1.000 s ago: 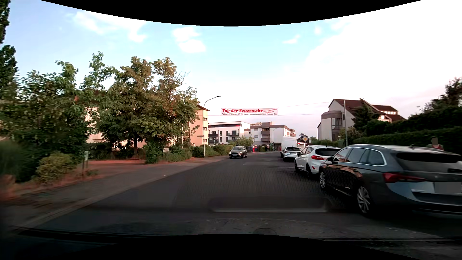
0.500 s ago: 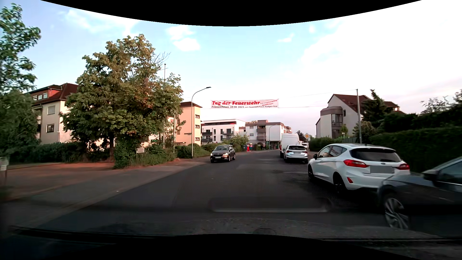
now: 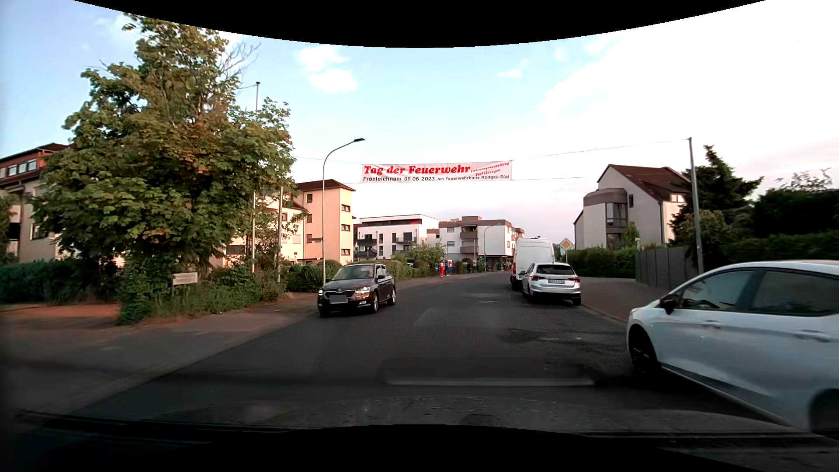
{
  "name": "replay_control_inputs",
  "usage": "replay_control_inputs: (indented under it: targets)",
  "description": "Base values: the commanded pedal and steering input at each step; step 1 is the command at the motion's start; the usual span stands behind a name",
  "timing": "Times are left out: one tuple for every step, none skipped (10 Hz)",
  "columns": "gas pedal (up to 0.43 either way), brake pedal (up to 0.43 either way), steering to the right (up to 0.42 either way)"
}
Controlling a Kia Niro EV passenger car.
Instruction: Follow the waypoints while adhering to traffic rules and regulations
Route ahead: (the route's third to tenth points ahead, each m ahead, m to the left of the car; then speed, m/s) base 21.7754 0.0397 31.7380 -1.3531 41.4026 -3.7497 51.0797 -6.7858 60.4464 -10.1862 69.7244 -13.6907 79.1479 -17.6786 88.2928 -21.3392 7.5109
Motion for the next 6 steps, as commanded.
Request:
replay_control_inputs:
  targets:
    - [0.008,0.000,0.017]
    - [0.008,0.000,0.016]
    - [0.008,0.000,0.016]
    - [0.008,0.000,0.013]
    - [0.008,0.000,0.011]
    - [0.008,0.000,0.011]
